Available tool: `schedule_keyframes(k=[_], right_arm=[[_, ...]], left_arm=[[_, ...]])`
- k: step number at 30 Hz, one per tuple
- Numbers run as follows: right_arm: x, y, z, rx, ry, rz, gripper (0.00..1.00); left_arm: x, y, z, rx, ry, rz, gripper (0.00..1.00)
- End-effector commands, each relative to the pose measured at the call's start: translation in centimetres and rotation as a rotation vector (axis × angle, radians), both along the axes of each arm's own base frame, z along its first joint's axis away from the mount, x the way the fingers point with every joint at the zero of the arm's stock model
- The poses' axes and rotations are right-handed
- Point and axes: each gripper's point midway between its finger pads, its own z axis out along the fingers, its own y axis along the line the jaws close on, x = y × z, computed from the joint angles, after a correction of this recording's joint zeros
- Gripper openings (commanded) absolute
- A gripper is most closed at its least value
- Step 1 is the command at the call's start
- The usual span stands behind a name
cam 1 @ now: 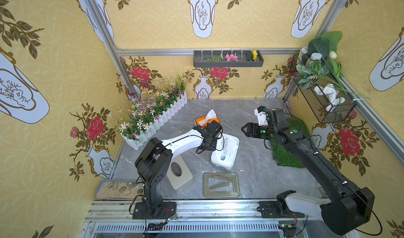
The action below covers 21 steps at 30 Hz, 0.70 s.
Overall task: Put the tissue paper into the tissue box
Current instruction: Move the tissue box to the center of the board.
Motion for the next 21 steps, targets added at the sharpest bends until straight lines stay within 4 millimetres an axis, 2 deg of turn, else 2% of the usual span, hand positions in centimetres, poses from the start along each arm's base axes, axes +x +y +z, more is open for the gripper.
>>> schedule_keyframes(k=[1,5,8,10,12,15,18,21], right_arm=[[-1.0,-1.6,-0.1,-0.01,0.018,-0.064,0.79],[-2.5,-2.7,0.2,-0.019,0.016,-0.097,0.8],[-3.4,-3.7,0.6,-0.038,0.001,-0.123,0.81],[-3.9,-4.2,0.7,-0.052,0.0,-0.135,0.82],[-4.2,-4.3,0.8,-0.054,-0.004,-0.135,0.82],[-4.5,-3.9,0.4,-0.039,0.008,-0.114,0.82],[-4.6,-2.2,-0.9,-0.027,0.038,-0.064,0.83],[-4.6,1.4,-2.4,-0.099,0.044,0.03,0.84]], left_arm=[[-0.2,-3.2,-0.9,-0.046,0.038,-0.034,0.44],[-0.2,-7.5,-1.4,-0.099,0.057,-0.067,0.44],[0.8,-11.1,-1.1,-0.19,0.064,-0.079,0.45],[1.9,-12.7,-0.5,-0.232,0.05,-0.073,0.47],[2.7,-13.4,0.5,-0.246,0.024,-0.073,0.5],[3.7,-12.3,2.8,-0.248,-0.032,-0.041,0.56],[4.1,-8.8,5.6,-0.25,-0.094,0.039,0.66],[3.9,-4.6,9.6,-0.263,-0.18,0.127,0.71]])
